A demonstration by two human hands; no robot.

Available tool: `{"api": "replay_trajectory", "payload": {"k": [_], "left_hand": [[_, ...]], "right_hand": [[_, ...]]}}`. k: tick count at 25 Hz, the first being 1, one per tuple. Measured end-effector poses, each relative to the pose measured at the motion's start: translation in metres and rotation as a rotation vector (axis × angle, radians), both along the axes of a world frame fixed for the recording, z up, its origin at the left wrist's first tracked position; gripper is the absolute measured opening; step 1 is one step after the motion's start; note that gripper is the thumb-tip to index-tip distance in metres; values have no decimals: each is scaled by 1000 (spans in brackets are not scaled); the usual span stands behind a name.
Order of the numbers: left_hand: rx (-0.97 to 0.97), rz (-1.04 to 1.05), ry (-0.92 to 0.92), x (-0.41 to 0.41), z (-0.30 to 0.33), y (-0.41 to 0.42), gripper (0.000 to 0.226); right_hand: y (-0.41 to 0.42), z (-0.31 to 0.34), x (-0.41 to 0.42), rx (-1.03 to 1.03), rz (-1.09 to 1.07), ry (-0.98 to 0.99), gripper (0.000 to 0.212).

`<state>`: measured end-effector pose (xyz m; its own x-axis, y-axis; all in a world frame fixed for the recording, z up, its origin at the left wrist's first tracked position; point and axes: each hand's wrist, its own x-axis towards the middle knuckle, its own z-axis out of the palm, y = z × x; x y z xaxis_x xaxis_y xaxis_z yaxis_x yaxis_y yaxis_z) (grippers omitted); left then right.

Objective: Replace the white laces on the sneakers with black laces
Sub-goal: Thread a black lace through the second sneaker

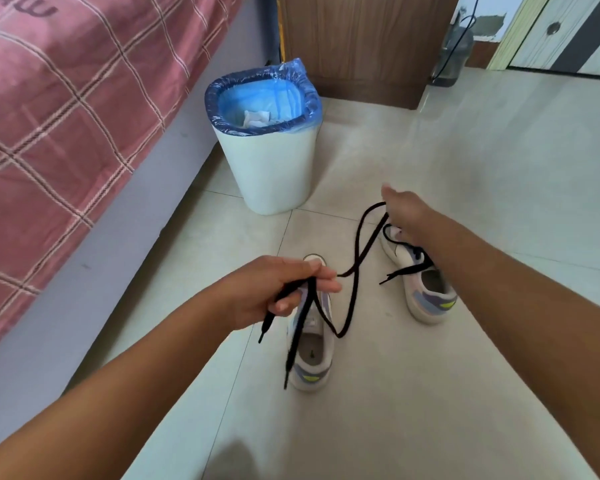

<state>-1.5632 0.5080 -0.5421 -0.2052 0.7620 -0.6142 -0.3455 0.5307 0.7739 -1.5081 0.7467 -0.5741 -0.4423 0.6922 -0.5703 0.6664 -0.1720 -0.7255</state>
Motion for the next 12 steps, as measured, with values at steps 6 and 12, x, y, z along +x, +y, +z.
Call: {"api": "replay_trajectory", "payload": {"k": [6,12], "left_hand": [[18,255,-147,-8,-9,29,26],[-1,243,-141,-2,-11,40,27]], "right_hand": [[-107,-8,81,-194,331,338,18],[-106,-2,76,-304,326,459,15]]}}
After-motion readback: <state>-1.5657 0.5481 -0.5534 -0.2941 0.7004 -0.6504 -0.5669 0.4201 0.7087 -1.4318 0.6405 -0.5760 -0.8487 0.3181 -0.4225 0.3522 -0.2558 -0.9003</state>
